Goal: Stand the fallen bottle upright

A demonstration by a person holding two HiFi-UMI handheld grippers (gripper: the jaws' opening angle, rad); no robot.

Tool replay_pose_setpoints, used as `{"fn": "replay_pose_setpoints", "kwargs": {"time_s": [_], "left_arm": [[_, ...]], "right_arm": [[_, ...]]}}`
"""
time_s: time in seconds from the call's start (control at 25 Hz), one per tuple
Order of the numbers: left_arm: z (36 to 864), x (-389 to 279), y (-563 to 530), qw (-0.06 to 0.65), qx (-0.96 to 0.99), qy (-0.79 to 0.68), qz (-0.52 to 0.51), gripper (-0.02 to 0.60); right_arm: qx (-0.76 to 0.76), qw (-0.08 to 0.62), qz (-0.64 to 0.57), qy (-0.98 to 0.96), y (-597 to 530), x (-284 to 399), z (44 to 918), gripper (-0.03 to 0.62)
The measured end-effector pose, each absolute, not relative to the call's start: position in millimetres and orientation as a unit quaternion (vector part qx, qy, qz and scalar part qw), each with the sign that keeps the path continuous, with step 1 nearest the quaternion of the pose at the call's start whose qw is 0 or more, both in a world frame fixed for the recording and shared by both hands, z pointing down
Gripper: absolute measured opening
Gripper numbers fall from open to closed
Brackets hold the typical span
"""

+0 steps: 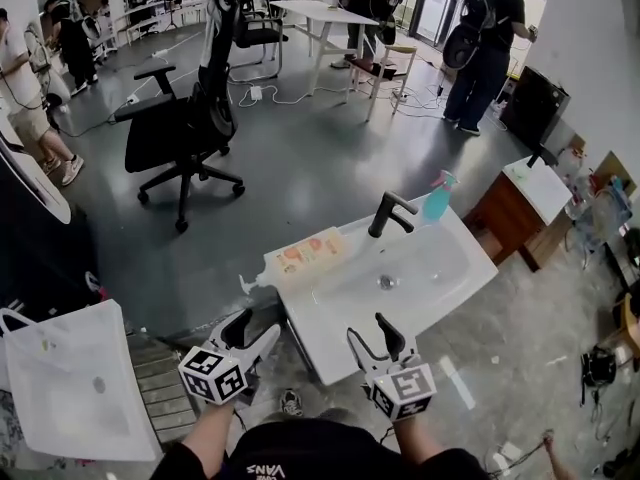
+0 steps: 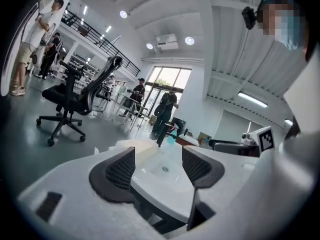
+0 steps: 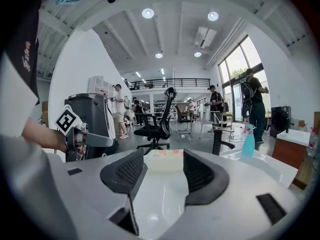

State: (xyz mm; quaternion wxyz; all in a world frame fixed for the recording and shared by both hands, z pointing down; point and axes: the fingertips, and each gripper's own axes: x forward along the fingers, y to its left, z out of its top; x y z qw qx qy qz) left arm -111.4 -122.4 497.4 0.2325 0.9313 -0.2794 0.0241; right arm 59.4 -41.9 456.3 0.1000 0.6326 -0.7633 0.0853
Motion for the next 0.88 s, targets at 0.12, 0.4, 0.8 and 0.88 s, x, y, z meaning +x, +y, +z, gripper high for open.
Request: {"fn": "replay_pose_setpoints", "kwargs": {"time_s": [0.12,0.4,0.8,0.88], "left_arm": [[515,-112,-142,0.268,0.921,-0.282,0.024,0.293],[551,-109,-176,0.356,0.882,-0.310,-0.006,0.304],[583,-93,-201,0.444,0.795,-0.399,-0.109,0.314],[590,-92,-205,0.457,0.776,-0.415,-0.134,0.315]], "right_arm": [[0.627,0.112,0.087,-0.766,-66,60,466,0.235],[0.593,0.148,0.091,-0.786,-115,71,490,0.238],[0.493,0.203,0.083,-0.842,-171,97,512,0.241],[0.477,0.216,0.074,-0.849,-181,102,515,0.242]]}}
